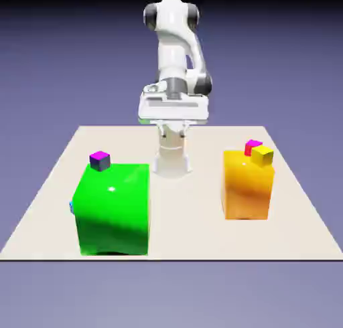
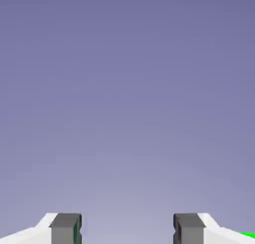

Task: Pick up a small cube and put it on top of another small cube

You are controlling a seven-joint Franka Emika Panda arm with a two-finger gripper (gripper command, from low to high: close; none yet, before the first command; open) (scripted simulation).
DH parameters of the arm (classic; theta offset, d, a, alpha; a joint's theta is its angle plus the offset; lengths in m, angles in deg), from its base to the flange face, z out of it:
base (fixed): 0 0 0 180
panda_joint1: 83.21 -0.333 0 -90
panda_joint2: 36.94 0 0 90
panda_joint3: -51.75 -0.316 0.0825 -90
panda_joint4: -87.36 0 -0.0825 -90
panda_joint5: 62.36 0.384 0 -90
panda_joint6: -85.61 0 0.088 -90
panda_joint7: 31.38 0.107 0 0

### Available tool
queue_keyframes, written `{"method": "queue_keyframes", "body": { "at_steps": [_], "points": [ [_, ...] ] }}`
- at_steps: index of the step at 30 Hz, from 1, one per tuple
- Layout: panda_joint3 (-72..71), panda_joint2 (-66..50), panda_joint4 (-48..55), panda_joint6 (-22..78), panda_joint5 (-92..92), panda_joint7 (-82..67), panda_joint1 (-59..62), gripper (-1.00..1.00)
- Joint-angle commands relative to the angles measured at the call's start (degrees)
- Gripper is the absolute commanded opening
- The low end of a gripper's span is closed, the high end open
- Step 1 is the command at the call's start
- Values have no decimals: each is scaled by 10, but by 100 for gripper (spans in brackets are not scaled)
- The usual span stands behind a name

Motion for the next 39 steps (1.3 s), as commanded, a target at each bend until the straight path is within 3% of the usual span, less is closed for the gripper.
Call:
{"method": "queue_keyframes", "body": {
  "at_steps": [1,21,34,39],
  "points": [
    [-9,-18,19,7,-5,2,17,0],
    [-78,-431,343,268,130,146,424,0],
    [61,-547,313,470,454,309,550,0],
    [87,-555,280,474,529,319,538,0]
  ]
}}
